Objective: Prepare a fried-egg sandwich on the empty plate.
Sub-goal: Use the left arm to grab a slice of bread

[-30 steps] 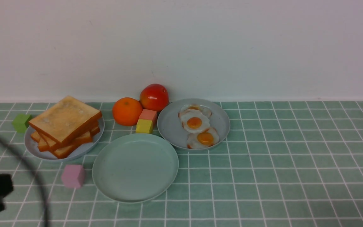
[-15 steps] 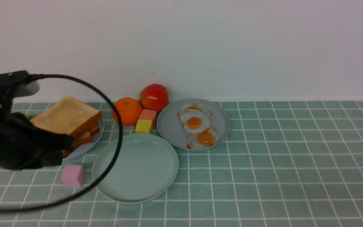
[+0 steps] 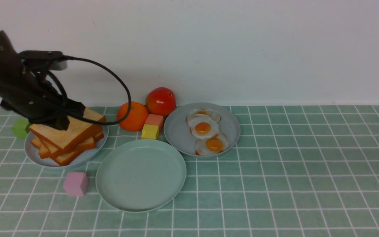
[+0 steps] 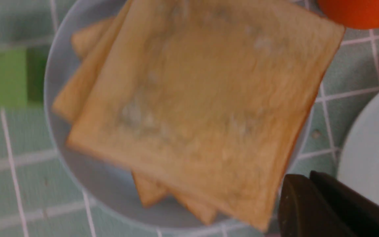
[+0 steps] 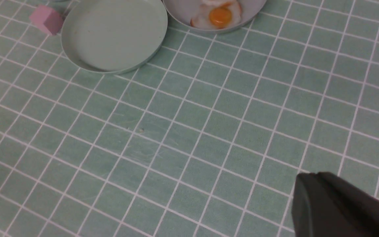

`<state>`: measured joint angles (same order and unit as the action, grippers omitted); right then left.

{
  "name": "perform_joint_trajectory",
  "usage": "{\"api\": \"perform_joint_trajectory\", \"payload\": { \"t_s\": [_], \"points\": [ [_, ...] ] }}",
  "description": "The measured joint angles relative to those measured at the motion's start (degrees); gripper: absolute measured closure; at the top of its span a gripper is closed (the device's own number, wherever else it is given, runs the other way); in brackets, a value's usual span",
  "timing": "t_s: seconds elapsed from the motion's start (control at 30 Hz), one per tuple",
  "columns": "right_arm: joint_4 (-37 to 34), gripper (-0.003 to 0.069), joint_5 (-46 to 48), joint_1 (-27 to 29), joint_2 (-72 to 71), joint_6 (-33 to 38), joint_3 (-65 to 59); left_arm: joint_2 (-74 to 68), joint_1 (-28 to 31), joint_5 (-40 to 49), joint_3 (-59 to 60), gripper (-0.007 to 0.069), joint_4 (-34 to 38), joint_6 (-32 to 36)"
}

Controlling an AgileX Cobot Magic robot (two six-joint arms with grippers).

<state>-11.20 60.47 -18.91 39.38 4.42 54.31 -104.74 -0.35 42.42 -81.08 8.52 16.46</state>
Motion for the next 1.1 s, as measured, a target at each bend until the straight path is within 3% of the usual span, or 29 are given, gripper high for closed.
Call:
{"api": "perform_joint_trajectory", "payload": {
  "t_s": [0.07,0.1,0.17,0.3,0.53,0.67,0.73,1.0,1.1],
  "points": [
    [0.0,0.0629,-0.4,-0.1,0.0,0.0,0.0,-1.9,-0.2,-0.3,-1.2,0.0482,-0.2,4.1],
    [0.1,0.0629,-0.5,-0.1,0.0,0.0,0.0,-2.0,-0.2,-0.3,-1.3,0.0482,-0.2,4.1],
    [0.0,0.0627,-0.8,-0.1,0.0,0.0,0.1,-4.4,-0.3,-2.0,-1.8,0.0351,-0.4,9.6],
    [-0.8,0.0627,-0.8,-0.1,0.0,0.0,0.2,-7.3,-0.3,-4.8,-1.8,0.0202,-0.5,16.7],
    [-3.2,0.0627,-1.0,-0.1,0.0,0.0,0.2,-9.2,-0.3,-6.2,-2.4,0.0152,-0.4,18.8],
    [-4.2,0.0627,-1.0,-0.1,0.0,0.0,0.2,-9.4,-0.4,-6.2,-2.5,0.0187,-0.7,18.8],
    [-4.5,0.0625,-1.0,-0.1,0.0,0.0,0.2,-9.4,-1.0,-5.9,-2.5,0.0288,-1.8,18.8],
    [-5.4,0.0616,-1.0,-0.1,0.0,0.1,0.2,-7.0,-4.6,-3.8,-2.6,0.0573,-4.8,19.0],
    [-5.6,0.0613,-1.0,-0.1,0.0,0.1,0.2,-4.9,-6.3,-2.7,-2.4,0.0596,-7.9,17.0]
  ]
}}
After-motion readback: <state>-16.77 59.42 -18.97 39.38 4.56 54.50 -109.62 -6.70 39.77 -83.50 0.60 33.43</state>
